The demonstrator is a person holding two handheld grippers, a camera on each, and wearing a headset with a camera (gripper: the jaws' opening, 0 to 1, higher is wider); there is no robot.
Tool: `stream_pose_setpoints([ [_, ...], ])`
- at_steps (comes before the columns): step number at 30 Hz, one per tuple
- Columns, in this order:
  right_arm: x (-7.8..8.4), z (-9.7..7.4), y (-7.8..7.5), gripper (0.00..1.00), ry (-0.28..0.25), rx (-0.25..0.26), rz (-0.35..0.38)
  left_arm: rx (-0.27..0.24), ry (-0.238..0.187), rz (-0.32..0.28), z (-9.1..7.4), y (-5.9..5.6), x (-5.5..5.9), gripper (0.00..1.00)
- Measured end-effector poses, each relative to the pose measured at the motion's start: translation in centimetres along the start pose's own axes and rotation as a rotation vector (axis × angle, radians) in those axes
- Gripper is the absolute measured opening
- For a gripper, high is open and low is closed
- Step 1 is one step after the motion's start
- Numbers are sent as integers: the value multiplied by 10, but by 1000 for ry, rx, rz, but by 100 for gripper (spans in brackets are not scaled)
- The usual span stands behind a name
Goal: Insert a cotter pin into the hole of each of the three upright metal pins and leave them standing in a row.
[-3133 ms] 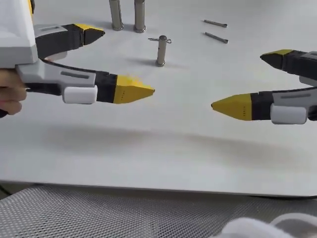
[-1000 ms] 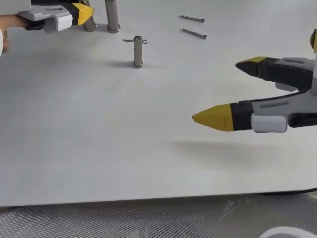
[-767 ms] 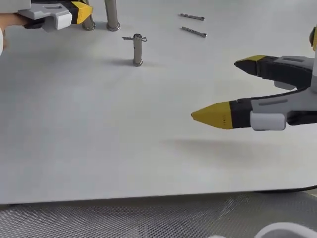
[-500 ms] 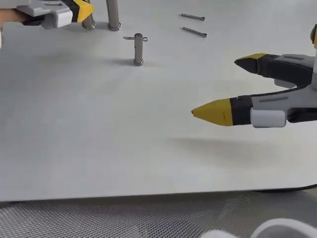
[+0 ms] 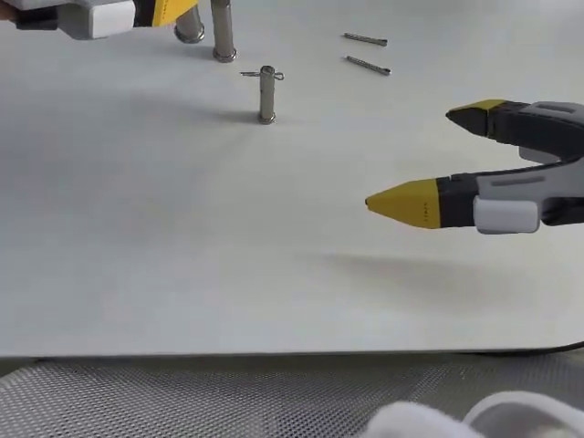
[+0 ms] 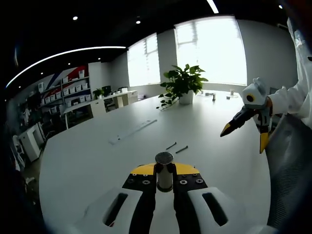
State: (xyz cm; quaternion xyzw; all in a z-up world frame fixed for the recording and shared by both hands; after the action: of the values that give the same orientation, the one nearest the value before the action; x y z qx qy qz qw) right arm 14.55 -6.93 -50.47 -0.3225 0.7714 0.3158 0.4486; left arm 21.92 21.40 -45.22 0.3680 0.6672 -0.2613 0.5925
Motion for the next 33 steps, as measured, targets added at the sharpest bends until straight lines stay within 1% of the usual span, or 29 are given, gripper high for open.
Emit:
stream_pose_setpoints([
  [3, 0, -1, 0, 94, -3, 3, 0, 34, -6, 2, 0, -12, -4, 10],
  [7, 1, -3, 0, 94, -3, 10, 2, 49, 1, 3, 5, -24, -4, 10],
  [9, 1, -4, 0, 94, -4, 14, 3, 61, -1, 5, 9, -29, -3, 10],
  [13, 3, -5, -1, 94, -1, 16, 4, 100, -5, -3, 18, -41, -3, 10],
  [16, 3, -6, -1, 94, 2, 18, 4, 128, 0, -1, 26, -50, -1, 10],
  [17, 3, -6, -1, 94, 0, 18, 6, 142, 2, -2, 29, -53, 1, 10],
  [20, 3, -6, -1, 94, 1, 18, 8, 158, 4, -14, 35, -58, 7, 10],
  [23, 5, -6, -1, 94, 6, 18, 12, 175, 24, -20, 42, -65, 15, 10],
  [26, 6, -7, -1, 93, 9, 17, 21, 178, 34, -37, 48, -69, 23, 10],
  [29, 6, -7, -2, 93, 12, 17, 20, 182, 49, -25, 51, -74, 29, 10],
  [31, 6, -7, -2, 93, 13, 15, 20, 185, 58, -37, 53, -76, 33, 10],
  [32, 6, -7, -3, 93, 12, 16, 20, 188, 61, -41, 53, -76, 38, 10],
  [33, 6, -7, -3, 93, 12, 15, 20, 191, 63, -40, 53, -77, 40, 10],
])
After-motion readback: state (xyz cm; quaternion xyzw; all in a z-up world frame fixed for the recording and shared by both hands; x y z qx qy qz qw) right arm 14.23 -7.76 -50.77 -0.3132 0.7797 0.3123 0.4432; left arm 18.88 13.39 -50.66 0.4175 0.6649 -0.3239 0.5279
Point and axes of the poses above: the centre of the closed fingertips' face, and the gripper's own axes: z roughly forward along the fingers, y roughly to its left, x roughly out of its underside, the point moved 8 cm from there along -z, roughly backward along the fingers, and after that the axes turned 11 degrees about -y, right-handed, at the moved point
